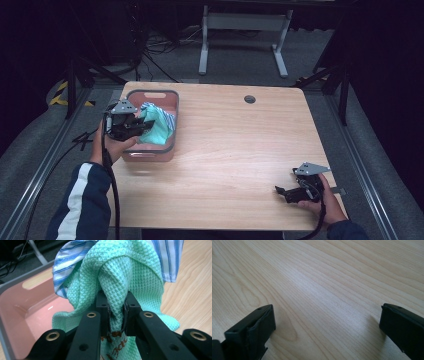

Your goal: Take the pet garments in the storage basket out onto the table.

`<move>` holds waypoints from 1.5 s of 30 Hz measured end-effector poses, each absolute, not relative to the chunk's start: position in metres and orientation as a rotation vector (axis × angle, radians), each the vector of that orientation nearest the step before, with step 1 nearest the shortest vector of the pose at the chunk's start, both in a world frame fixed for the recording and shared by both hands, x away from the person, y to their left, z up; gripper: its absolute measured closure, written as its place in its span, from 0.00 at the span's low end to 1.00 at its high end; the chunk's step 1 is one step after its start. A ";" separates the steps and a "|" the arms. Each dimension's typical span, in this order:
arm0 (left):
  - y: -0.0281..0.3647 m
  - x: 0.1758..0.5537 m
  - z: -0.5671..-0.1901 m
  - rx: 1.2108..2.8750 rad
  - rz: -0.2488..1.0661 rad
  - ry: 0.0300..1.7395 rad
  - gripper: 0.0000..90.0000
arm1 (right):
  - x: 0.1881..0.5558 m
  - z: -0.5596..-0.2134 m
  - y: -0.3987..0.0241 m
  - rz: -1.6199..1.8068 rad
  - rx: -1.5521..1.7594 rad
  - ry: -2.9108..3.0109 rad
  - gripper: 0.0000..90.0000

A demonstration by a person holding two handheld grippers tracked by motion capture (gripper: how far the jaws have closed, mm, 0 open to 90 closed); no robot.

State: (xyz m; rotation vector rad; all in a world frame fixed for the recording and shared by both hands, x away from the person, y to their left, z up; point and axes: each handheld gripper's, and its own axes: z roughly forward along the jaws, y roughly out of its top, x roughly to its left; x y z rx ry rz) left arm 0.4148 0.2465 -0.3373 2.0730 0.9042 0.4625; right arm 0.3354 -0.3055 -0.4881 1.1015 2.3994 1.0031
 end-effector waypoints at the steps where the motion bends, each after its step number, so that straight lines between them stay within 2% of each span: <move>1: 0.246 0.415 -0.337 2.073 0.462 0.904 0.88 | 0.336 -0.488 -0.305 1.002 1.101 2.400 0.01; 22: 0.204 0.409 -0.295 2.076 0.502 0.769 0.88 | 0.333 -0.488 -0.306 0.992 1.135 2.375 0.01; 45: 0.122 0.419 -0.303 2.176 0.420 0.604 0.88 | 0.333 -0.488 -0.307 0.992 1.140 2.373 0.01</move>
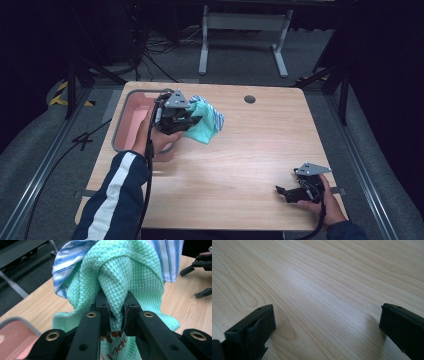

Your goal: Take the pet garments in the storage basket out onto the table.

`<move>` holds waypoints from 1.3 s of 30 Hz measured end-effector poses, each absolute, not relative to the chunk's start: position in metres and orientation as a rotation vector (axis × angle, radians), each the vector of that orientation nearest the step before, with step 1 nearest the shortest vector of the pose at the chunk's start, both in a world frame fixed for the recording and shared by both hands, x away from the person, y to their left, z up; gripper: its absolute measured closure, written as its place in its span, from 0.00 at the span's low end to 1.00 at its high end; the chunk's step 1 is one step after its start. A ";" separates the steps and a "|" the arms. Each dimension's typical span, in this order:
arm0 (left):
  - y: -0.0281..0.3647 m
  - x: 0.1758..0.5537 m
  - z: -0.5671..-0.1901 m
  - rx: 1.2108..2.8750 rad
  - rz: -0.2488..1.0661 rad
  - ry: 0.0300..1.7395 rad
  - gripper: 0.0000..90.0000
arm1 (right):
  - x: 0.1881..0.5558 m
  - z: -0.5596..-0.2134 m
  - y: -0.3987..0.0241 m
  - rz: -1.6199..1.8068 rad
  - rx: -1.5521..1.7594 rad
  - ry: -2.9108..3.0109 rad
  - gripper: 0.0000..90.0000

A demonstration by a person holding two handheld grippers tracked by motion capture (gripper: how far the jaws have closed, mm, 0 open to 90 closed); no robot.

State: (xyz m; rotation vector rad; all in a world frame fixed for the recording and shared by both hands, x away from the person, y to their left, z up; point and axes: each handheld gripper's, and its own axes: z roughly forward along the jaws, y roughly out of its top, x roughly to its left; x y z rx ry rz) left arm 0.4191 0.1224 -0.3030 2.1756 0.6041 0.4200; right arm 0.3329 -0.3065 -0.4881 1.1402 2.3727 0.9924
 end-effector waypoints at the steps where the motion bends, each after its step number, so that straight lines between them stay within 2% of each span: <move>1: 0.118 0.419 -0.305 2.183 0.413 0.598 0.88 | 0.333 -0.488 -0.306 0.993 1.141 2.373 0.01; 22: 0.054 0.434 -0.347 2.330 0.364 0.498 0.87 | 0.333 -0.488 -0.307 0.993 1.139 2.373 0.01; 39: 0.025 0.445 -0.392 2.418 0.306 0.502 0.86 | 0.333 -0.488 -0.307 0.992 1.138 2.373 0.01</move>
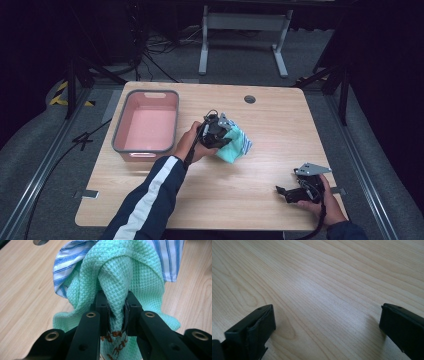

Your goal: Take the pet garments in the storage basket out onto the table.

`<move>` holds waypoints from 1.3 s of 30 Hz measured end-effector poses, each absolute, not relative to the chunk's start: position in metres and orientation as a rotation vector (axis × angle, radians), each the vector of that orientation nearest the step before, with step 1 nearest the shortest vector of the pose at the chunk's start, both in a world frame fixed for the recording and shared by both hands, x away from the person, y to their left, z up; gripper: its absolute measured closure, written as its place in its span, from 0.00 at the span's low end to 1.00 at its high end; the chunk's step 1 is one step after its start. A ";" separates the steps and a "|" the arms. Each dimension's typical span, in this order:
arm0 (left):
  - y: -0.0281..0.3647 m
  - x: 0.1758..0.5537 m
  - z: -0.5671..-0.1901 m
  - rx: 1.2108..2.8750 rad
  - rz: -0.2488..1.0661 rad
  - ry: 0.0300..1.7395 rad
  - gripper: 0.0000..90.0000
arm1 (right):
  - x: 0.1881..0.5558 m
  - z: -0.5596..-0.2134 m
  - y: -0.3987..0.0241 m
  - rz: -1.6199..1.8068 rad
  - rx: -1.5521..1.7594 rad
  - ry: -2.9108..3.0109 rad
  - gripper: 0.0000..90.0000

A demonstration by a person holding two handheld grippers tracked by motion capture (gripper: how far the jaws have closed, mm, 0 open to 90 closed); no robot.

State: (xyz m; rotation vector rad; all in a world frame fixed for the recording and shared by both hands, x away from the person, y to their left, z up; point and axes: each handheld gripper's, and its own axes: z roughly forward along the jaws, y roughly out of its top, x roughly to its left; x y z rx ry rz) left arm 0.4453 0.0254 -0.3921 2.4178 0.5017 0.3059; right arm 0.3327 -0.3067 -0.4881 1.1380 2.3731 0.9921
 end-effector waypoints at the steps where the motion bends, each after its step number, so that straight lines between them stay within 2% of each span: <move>1: 0.024 0.445 -0.394 2.422 0.301 0.497 0.86 | 0.333 -0.488 -0.307 0.992 1.138 2.373 0.01; 17: 0.012 0.444 -0.415 2.462 0.258 0.493 0.84 | 0.332 -0.488 -0.307 0.990 1.137 2.374 0.01; 24: 0.007 0.444 -0.420 2.479 0.257 0.516 0.73 | 0.332 -0.488 -0.307 0.989 1.137 2.374 0.01; 39: 0.006 0.439 -0.414 2.468 0.274 0.508 0.59 | 0.332 -0.488 -0.307 0.990 1.138 2.374 0.01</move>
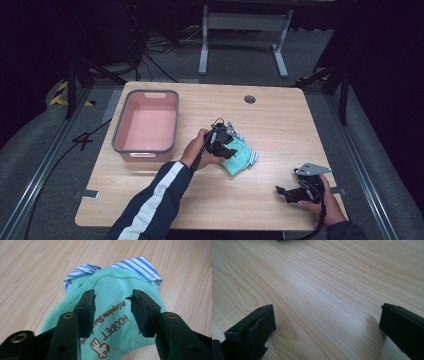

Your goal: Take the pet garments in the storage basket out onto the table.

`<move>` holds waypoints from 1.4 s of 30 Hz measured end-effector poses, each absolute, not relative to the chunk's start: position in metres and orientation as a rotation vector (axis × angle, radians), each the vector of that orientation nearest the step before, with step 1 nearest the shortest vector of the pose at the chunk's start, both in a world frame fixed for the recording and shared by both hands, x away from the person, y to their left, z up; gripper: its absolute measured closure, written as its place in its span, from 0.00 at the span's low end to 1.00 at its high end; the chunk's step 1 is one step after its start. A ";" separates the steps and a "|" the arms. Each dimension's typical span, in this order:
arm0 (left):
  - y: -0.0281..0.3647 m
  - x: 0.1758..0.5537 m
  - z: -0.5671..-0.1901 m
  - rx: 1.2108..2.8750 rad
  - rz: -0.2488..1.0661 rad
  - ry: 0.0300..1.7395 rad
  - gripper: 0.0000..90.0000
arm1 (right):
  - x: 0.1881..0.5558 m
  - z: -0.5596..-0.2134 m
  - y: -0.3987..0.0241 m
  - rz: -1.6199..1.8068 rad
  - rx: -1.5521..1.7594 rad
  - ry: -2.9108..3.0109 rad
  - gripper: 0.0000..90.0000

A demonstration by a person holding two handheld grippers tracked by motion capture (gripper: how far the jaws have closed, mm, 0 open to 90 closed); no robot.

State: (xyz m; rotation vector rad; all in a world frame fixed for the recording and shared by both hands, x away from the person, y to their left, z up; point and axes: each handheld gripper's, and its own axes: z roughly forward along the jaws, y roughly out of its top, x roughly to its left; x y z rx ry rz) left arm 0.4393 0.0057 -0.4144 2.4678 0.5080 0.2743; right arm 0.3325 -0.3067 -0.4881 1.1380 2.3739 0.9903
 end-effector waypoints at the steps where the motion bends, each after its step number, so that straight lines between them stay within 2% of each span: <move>1: 0.005 0.439 -0.414 2.467 0.275 0.514 0.59 | 0.332 -0.488 -0.307 0.990 1.138 2.374 0.01; 19: 0.013 0.422 -0.391 2.476 0.332 0.461 0.46 | 0.332 -0.488 -0.307 0.989 1.136 2.374 0.01; 29: 0.025 0.410 -0.382 2.468 0.343 0.430 0.45 | 0.332 -0.488 -0.307 0.989 1.137 2.374 0.01; 42: 0.046 0.390 -0.391 2.500 0.349 0.404 0.44 | 0.332 -0.488 -0.307 0.989 1.137 2.374 0.01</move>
